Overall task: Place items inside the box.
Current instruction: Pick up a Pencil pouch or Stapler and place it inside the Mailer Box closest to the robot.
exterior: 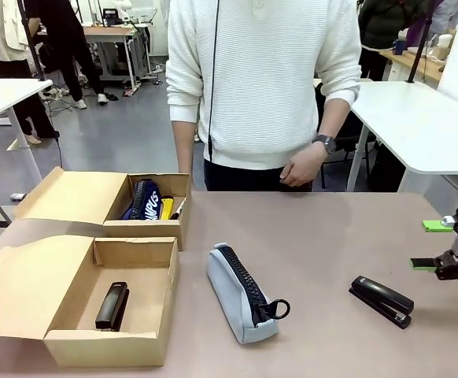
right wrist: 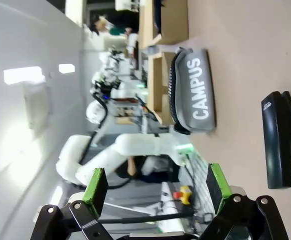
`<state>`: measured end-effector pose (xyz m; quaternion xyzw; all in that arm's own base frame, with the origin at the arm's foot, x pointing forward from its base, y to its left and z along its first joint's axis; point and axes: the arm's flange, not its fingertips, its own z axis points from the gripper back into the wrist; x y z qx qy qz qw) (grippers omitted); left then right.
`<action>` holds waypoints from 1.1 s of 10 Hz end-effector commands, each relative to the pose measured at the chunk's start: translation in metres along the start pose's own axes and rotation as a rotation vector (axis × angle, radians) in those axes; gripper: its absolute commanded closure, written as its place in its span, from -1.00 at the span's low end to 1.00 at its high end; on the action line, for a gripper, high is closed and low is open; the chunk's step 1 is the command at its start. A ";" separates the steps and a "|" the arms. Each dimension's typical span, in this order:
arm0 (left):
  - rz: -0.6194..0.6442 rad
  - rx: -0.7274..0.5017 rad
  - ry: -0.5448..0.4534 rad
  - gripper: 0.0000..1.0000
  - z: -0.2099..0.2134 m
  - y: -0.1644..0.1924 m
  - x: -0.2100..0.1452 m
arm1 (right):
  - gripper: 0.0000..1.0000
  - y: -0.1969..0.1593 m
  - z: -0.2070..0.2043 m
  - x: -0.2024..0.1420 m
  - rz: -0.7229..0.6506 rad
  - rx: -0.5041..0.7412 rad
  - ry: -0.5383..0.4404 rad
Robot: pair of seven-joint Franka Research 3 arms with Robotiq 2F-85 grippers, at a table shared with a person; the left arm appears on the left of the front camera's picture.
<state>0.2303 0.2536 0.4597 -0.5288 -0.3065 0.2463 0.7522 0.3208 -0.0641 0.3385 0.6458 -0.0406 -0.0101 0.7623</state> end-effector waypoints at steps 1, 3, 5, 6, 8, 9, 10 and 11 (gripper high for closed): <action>-0.018 -0.024 -0.007 -1.00 -0.001 -0.001 -0.002 | -1.00 0.013 0.040 -0.018 0.039 -0.019 -0.022; -0.018 -0.024 -0.007 -1.00 -0.001 -0.001 -0.002 | -1.00 -0.011 0.121 -0.059 0.092 0.083 -0.155; -0.018 -0.024 -0.007 -1.00 -0.001 -0.001 -0.002 | -1.00 -0.057 0.174 -0.120 0.113 0.135 -0.458; -0.018 -0.024 -0.007 -1.00 -0.001 -0.001 -0.002 | -1.00 -0.072 0.180 -0.139 0.103 0.126 -0.561; -0.018 -0.024 -0.007 -1.00 -0.001 -0.001 -0.002 | -1.00 -0.101 0.180 -0.164 0.030 0.122 -0.715; -0.018 -0.024 -0.007 -1.00 -0.001 -0.001 -0.002 | -1.00 -0.111 0.174 -0.167 0.030 0.147 -0.724; -0.018 -0.024 -0.007 -1.00 -0.001 -0.001 -0.002 | -1.00 -0.113 0.168 -0.165 0.036 0.162 -0.703; -0.018 -0.024 -0.007 -1.00 -0.001 -0.001 -0.002 | -1.00 -0.103 0.194 -0.178 -0.003 0.126 -0.711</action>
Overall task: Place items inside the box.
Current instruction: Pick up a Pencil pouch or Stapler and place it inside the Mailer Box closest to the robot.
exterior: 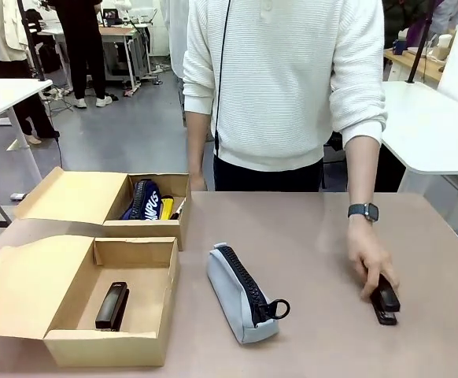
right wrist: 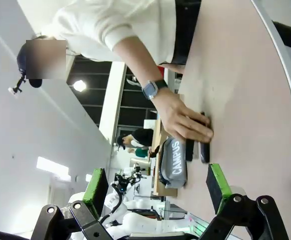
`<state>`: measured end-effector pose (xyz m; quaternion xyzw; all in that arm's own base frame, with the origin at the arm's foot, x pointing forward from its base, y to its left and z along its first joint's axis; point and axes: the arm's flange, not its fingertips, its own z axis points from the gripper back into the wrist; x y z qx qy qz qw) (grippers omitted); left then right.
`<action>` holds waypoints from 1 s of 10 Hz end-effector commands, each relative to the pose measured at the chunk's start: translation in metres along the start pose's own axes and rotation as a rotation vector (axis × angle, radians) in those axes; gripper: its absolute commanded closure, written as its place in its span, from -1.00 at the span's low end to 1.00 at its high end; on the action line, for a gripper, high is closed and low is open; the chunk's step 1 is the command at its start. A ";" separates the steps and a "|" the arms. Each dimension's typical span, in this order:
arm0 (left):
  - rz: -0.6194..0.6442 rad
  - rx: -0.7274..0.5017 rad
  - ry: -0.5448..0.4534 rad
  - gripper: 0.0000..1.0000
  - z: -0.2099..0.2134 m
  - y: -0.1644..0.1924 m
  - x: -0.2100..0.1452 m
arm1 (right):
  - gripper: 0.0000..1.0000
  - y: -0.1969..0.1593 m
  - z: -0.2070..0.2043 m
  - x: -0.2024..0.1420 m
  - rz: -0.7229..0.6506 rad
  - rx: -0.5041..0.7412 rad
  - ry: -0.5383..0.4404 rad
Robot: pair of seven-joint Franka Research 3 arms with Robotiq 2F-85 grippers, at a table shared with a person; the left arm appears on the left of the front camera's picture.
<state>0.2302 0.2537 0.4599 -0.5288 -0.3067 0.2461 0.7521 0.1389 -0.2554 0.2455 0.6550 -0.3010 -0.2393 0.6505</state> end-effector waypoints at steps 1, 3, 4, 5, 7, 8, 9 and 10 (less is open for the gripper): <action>-0.018 -0.023 -0.007 -1.00 -0.001 0.000 -0.002 | -1.00 0.015 0.007 -0.001 0.020 -0.016 0.008; -0.018 -0.023 -0.007 -1.00 -0.001 0.000 -0.002 | -1.00 0.017 -0.021 0.001 0.019 -0.048 0.075; -0.018 -0.023 -0.007 -1.00 -0.001 0.000 -0.002 | -1.00 0.032 -0.041 0.003 0.047 -0.049 0.149; -0.018 -0.023 -0.007 -1.00 -0.001 0.000 -0.002 | -1.00 0.051 -0.067 0.000 0.081 -0.070 0.251; -0.018 -0.023 -0.007 -1.00 -0.001 0.000 -0.002 | -1.00 0.100 -0.143 -0.018 0.193 -0.118 0.471; -0.018 -0.023 -0.007 -1.00 -0.001 0.000 -0.002 | -1.00 0.121 -0.184 -0.030 0.261 -0.146 0.575; -0.018 -0.023 -0.007 -1.00 -0.001 0.000 -0.002 | -1.00 0.139 -0.224 -0.042 0.322 -0.188 0.690; -0.018 -0.023 -0.007 -1.00 -0.001 0.000 -0.002 | -1.00 0.153 -0.267 -0.058 0.368 -0.222 0.801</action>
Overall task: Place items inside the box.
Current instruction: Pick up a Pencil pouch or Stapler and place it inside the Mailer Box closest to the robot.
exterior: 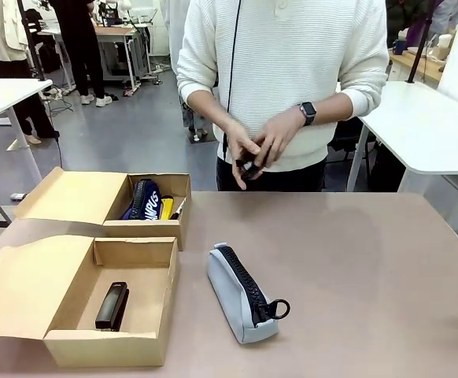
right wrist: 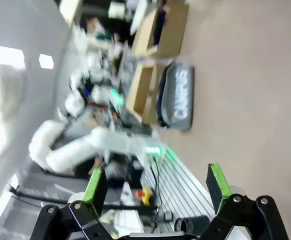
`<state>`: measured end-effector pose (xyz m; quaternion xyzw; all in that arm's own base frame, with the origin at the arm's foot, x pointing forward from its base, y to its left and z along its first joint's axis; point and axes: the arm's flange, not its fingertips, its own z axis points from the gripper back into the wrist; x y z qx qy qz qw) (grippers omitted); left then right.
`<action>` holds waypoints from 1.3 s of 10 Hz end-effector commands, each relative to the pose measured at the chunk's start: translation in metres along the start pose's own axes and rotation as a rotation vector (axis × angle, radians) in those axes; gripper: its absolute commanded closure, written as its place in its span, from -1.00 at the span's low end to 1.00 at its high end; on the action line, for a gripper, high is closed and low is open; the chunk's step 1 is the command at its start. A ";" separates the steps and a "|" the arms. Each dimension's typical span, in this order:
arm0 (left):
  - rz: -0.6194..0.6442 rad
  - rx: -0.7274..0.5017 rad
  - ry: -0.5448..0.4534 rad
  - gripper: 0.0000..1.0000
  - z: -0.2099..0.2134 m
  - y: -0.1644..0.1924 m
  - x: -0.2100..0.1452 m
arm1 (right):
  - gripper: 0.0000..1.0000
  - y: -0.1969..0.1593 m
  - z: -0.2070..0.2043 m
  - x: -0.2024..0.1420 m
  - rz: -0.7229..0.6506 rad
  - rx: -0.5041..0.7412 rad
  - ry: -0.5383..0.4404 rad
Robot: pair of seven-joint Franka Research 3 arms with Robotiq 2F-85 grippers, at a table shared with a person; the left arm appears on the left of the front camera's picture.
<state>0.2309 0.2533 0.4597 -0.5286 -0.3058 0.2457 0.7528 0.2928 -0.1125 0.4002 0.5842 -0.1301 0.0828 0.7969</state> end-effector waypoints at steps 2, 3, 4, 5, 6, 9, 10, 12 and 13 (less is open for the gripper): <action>-0.018 -0.024 -0.009 -1.00 0.000 0.000 -0.002 | -1.00 0.077 -0.180 0.011 0.149 -0.134 0.310; -0.018 -0.024 -0.009 -1.00 0.000 0.000 -0.002 | -1.00 0.092 -0.223 0.016 0.205 -0.175 0.426; -0.018 -0.024 -0.009 -1.00 0.000 0.000 -0.002 | -1.00 0.105 -0.260 0.013 0.242 -0.220 0.478; -0.018 -0.024 -0.009 -1.00 0.000 0.000 -0.002 | -1.00 0.116 -0.294 0.005 0.265 -0.252 0.523; -0.018 -0.024 -0.009 -1.00 0.000 0.000 -0.002 | -1.00 0.123 -0.327 -0.006 0.252 -0.289 0.477; -0.018 -0.024 -0.009 -1.00 0.000 0.000 -0.002 | -1.00 0.103 -0.390 -0.026 0.453 -0.680 0.325; -0.018 -0.024 -0.009 -1.00 0.000 0.000 -0.002 | -1.00 0.102 -0.392 -0.022 0.480 -0.687 0.374; -0.018 -0.024 -0.009 -1.00 0.000 0.000 -0.002 | -1.00 0.108 -0.401 -0.005 0.441 -0.765 0.367; -0.018 -0.024 -0.009 -1.00 0.000 0.000 -0.002 | -1.00 0.103 -0.411 0.005 0.407 -0.779 0.416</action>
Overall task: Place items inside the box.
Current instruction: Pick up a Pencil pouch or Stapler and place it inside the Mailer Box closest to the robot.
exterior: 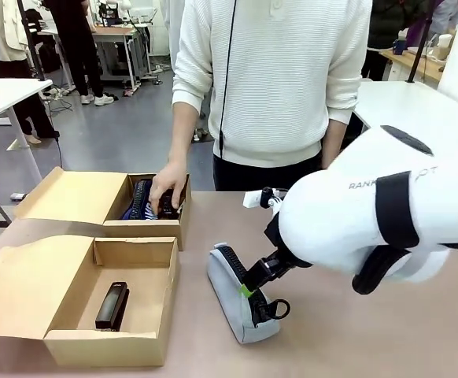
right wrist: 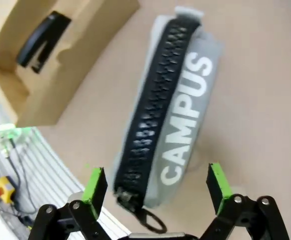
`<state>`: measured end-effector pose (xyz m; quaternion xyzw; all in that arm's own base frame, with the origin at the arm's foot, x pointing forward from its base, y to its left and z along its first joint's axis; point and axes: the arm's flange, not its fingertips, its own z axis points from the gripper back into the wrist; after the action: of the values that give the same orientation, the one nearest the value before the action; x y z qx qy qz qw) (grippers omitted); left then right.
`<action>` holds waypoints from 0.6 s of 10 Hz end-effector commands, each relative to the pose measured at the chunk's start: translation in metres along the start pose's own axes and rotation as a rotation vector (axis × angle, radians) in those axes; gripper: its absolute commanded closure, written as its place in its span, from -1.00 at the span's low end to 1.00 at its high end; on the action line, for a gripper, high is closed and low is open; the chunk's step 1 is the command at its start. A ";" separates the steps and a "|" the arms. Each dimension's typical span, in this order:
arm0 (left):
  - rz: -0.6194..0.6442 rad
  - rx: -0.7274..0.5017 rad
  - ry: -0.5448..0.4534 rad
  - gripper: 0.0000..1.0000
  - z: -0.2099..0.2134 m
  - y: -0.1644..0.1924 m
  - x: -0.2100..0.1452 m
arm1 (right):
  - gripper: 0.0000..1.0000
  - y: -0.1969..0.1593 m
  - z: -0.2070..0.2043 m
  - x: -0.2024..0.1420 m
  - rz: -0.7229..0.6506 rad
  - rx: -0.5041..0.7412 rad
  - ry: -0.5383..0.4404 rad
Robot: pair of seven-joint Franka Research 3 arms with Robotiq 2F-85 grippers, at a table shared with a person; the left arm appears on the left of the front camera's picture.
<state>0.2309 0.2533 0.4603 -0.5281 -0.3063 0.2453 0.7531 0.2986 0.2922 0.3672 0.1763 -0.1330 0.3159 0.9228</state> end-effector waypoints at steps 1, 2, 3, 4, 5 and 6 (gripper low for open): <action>-0.016 -0.025 -0.009 -1.00 -0.001 0.000 -0.002 | -1.00 0.007 -0.005 0.038 -0.061 0.012 0.074; -0.016 -0.025 -0.009 -1.00 -0.001 0.000 -0.002 | -1.00 0.007 -0.011 0.051 -0.086 0.004 0.087; -0.016 -0.025 -0.009 -1.00 -0.001 0.000 -0.002 | -1.00 0.011 -0.018 0.057 -0.107 0.005 0.112; -0.016 -0.025 -0.009 -1.00 -0.001 0.000 -0.002 | -1.00 0.017 -0.022 0.062 -0.108 -0.016 0.115; -0.016 -0.025 -0.009 -1.00 -0.001 0.000 -0.002 | -1.00 0.021 -0.028 0.067 -0.102 -0.049 0.114; -0.016 -0.025 -0.009 -1.00 -0.001 0.000 -0.002 | -1.00 0.026 -0.043 0.065 -0.107 -0.080 0.137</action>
<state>0.2309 0.2533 0.4603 -0.5281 -0.3062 0.2454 0.7531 0.3357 0.3500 0.3646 0.1457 -0.0735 0.2811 0.9457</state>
